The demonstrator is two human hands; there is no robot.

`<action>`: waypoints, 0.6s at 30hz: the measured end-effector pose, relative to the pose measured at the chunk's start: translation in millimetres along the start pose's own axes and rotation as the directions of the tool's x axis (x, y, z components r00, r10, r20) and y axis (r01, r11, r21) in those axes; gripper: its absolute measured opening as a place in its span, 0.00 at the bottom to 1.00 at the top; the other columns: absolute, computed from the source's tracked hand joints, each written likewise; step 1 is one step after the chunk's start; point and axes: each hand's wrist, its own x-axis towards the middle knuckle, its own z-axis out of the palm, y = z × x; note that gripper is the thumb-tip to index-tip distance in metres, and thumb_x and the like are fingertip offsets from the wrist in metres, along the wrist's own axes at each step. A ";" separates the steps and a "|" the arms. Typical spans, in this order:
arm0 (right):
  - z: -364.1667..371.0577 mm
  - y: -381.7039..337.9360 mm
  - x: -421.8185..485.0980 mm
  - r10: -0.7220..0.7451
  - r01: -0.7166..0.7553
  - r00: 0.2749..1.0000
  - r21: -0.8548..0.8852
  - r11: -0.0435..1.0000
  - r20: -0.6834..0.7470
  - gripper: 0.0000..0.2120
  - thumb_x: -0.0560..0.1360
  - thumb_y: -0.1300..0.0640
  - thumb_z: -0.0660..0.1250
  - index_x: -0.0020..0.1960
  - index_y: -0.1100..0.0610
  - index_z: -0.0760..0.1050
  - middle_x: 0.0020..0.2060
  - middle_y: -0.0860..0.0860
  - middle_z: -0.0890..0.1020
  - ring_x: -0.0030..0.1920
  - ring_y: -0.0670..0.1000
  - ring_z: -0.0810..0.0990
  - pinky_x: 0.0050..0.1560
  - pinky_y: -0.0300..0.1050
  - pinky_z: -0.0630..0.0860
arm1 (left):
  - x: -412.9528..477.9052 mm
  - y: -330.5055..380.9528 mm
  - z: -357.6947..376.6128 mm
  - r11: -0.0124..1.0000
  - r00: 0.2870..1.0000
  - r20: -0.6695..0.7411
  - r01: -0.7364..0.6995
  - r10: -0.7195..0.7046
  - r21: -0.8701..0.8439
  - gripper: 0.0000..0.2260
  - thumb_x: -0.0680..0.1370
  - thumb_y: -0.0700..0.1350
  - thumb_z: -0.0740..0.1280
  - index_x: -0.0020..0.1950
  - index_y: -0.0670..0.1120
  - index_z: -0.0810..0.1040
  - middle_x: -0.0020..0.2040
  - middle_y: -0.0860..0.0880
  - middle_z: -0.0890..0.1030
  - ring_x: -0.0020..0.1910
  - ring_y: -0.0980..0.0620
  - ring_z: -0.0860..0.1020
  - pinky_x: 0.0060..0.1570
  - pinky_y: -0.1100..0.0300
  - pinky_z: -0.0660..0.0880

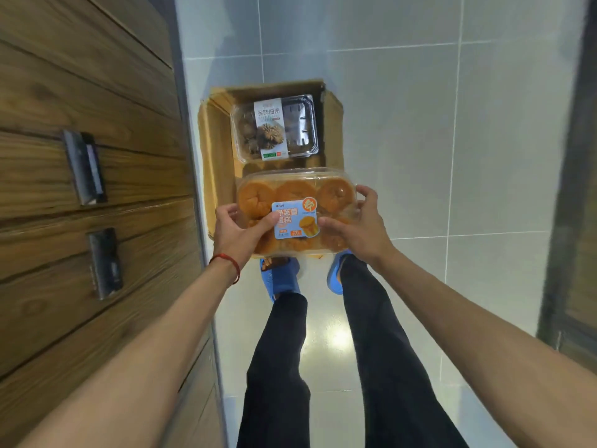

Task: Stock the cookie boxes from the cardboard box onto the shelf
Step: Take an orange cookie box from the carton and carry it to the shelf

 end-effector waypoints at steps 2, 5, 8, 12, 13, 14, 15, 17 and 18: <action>-9.9 -4.8 -30.2 0.034 -0.032 0.998 0.049 0.998 -0.043 0.45 0.69 0.49 0.80 0.76 0.50 0.56 0.62 0.46 0.72 0.63 0.53 0.78 0.63 0.55 0.80 | -18.6 11.1 -5.5 0.998 0.999 0.033 -0.037 0.036 0.041 0.44 0.56 0.69 0.78 0.64 0.55 0.63 0.64 0.51 0.73 0.61 0.49 0.76 0.52 0.55 0.78; -21.1 -10.7 -83.9 0.042 -0.024 0.990 0.134 0.991 -0.135 0.45 0.69 0.49 0.81 0.76 0.50 0.58 0.64 0.47 0.73 0.62 0.51 0.78 0.62 0.54 0.81 | -55.3 28.1 -14.3 0.992 0.991 0.096 -0.100 0.092 0.077 0.44 0.55 0.67 0.79 0.63 0.55 0.63 0.64 0.51 0.72 0.61 0.50 0.75 0.50 0.57 0.77; -31.3 -15.3 -144.4 0.076 -0.024 0.975 0.245 0.969 -0.208 0.43 0.69 0.51 0.81 0.76 0.50 0.60 0.64 0.47 0.74 0.56 0.46 0.80 0.57 0.49 0.83 | -99.5 43.3 -22.1 0.979 0.979 0.144 -0.163 0.145 0.122 0.47 0.52 0.70 0.78 0.64 0.55 0.64 0.64 0.51 0.73 0.61 0.50 0.75 0.54 0.54 0.78; -45.1 -13.7 -218.5 0.098 0.012 0.943 0.328 0.945 -0.318 0.43 0.67 0.51 0.83 0.74 0.48 0.63 0.63 0.47 0.76 0.56 0.44 0.80 0.58 0.49 0.82 | -160.9 55.8 -24.9 0.950 0.955 0.190 -0.262 0.230 0.169 0.43 0.58 0.66 0.80 0.66 0.55 0.65 0.63 0.52 0.73 0.61 0.51 0.75 0.49 0.60 0.75; -49.8 -12.7 -235.7 0.096 0.027 0.938 0.345 0.938 -0.333 0.42 0.67 0.51 0.83 0.74 0.48 0.63 0.62 0.45 0.76 0.57 0.43 0.79 0.56 0.46 0.82 | -176.1 57.1 -23.5 0.940 0.946 0.201 -0.290 0.254 0.178 0.43 0.59 0.64 0.80 0.68 0.56 0.64 0.64 0.52 0.72 0.62 0.51 0.74 0.49 0.60 0.75; -54.9 -11.3 -252.5 0.088 0.044 0.937 0.364 0.930 -0.339 0.42 0.67 0.51 0.82 0.74 0.47 0.64 0.61 0.43 0.76 0.57 0.43 0.79 0.54 0.42 0.82 | -191.8 58.4 -22.1 0.931 0.938 0.209 -0.316 0.277 0.185 0.45 0.60 0.64 0.80 0.70 0.56 0.62 0.64 0.51 0.71 0.62 0.50 0.74 0.50 0.59 0.75; -60.8 -10.2 -268.6 0.074 0.064 0.937 0.375 0.925 -0.342 0.41 0.69 0.52 0.81 0.74 0.47 0.63 0.60 0.42 0.75 0.57 0.42 0.78 0.51 0.38 0.82 | -206.9 59.6 -20.1 0.923 0.931 0.219 -0.335 0.293 0.190 0.48 0.59 0.65 0.80 0.72 0.55 0.60 0.65 0.51 0.71 0.62 0.50 0.74 0.51 0.58 0.76; -75.6 -7.0 -299.0 0.037 0.101 0.941 0.384 0.918 -0.336 0.39 0.71 0.54 0.79 0.76 0.48 0.62 0.61 0.42 0.74 0.56 0.40 0.77 0.47 0.32 0.81 | -237.8 63.0 -15.8 0.915 0.923 0.243 -0.348 0.297 0.204 0.54 0.56 0.69 0.78 0.76 0.56 0.56 0.67 0.50 0.69 0.63 0.49 0.73 0.55 0.55 0.77; -83.8 -4.7 -312.7 0.018 0.121 0.942 0.387 0.914 -0.336 0.39 0.72 0.54 0.79 0.76 0.48 0.61 0.63 0.43 0.74 0.56 0.39 0.77 0.45 0.31 0.80 | -253.5 65.6 -13.4 0.912 0.921 0.253 -0.352 0.297 0.212 0.56 0.55 0.71 0.77 0.76 0.56 0.56 0.68 0.50 0.69 0.64 0.49 0.73 0.58 0.52 0.78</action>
